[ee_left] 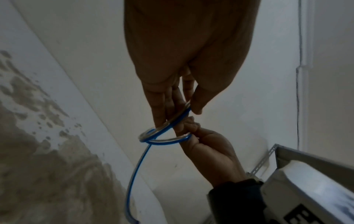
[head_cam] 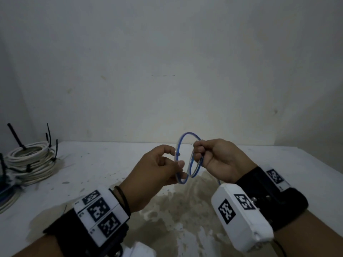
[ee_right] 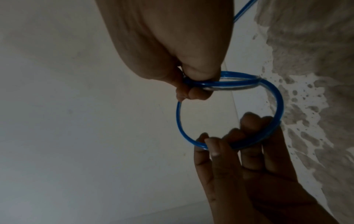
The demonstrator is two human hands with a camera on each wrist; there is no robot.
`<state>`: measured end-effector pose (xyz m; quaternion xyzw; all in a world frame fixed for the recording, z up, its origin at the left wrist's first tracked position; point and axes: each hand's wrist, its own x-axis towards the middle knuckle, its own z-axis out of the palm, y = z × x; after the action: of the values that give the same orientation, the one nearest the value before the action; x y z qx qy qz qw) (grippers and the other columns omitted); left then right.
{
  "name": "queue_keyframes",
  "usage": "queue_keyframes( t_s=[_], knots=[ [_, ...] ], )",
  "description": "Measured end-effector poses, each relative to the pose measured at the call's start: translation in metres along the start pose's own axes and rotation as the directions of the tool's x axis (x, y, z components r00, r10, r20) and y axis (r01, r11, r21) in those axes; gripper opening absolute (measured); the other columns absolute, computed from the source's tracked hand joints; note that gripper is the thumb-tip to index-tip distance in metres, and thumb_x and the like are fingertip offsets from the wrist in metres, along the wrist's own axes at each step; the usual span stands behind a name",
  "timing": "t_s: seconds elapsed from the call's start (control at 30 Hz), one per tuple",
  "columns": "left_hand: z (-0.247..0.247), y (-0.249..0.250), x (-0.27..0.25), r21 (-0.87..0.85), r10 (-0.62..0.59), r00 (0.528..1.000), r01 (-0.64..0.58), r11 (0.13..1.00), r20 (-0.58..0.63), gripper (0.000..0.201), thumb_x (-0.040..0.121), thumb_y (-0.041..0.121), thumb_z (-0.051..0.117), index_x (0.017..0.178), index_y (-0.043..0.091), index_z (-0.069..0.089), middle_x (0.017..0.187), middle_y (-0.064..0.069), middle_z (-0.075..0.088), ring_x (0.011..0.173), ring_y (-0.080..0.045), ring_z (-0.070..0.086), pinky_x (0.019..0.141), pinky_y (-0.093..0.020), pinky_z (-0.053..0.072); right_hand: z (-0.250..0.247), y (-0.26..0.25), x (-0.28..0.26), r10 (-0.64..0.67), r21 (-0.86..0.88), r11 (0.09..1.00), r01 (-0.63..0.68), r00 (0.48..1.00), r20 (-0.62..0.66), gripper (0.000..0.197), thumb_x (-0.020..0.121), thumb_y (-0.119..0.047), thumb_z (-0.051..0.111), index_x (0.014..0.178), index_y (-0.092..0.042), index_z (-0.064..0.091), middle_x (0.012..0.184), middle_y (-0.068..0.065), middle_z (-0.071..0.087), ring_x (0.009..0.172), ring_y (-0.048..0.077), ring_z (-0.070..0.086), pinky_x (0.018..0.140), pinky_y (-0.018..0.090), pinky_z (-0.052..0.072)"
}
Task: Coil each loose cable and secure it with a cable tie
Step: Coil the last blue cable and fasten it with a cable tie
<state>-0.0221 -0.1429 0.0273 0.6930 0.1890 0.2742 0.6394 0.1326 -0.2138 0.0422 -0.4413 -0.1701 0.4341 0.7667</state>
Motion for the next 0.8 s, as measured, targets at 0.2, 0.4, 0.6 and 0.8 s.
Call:
queue_keyframes(
  t_s=[0.2,0.4,0.6,0.8],
  knots=[
    [0.0,0.004,0.001,-0.1,-0.053,0.994,0.063,0.993,0.095,0.015,0.095,0.012,0.052,0.105,0.006,0.061,0.081,-0.012,0.068,0.078,-0.023,0.068,0.075,-0.036,0.059,0.004,0.019,0.003,0.007,-0.107,0.994,-0.002,0.999,0.046,0.025,0.101,-0.01,0.038,0.09,0.004,0.056,0.06,0.005,0.052,0.049,0.011,0.048,0.046,0.023,0.045],
    [-0.001,0.002,0.003,0.004,0.02,0.999,-0.02,1.0,0.031,0.011,0.092,0.001,0.054,0.093,-0.001,0.064,0.086,-0.02,0.07,0.076,-0.025,0.068,0.072,-0.029,0.058,0.014,0.043,-0.006,-0.068,-0.177,0.98,0.091,0.989,0.132,0.022,0.099,-0.009,0.042,0.089,0.001,0.059,0.067,0.01,0.059,0.048,0.012,0.054,0.049,0.022,0.048],
    [-0.005,0.003,0.005,0.179,0.097,0.994,-0.086,0.98,-0.051,0.01,0.089,0.006,0.061,0.094,0.005,0.069,0.084,-0.012,0.074,0.07,-0.015,0.068,0.058,-0.016,0.05,0.014,0.055,-0.003,-0.122,-0.244,0.956,0.161,0.978,0.168,0.03,0.101,-0.017,0.041,0.114,-0.002,0.063,0.103,0.017,0.07,0.09,0.024,0.07,0.086,0.036,0.056],
    [-0.007,0.002,0.007,0.301,0.225,0.964,-0.175,0.937,-0.143,0.003,0.085,0.008,0.067,0.085,0.009,0.069,0.081,-0.007,0.071,0.066,-0.019,0.07,0.063,-0.026,0.056,0.011,0.063,-0.008,-0.113,-0.308,0.937,0.166,0.977,0.183,0.03,0.101,-0.021,0.041,0.116,-0.009,0.064,0.092,0.007,0.07,0.076,0.015,0.064,0.068,0.026,0.051]
  ],
)
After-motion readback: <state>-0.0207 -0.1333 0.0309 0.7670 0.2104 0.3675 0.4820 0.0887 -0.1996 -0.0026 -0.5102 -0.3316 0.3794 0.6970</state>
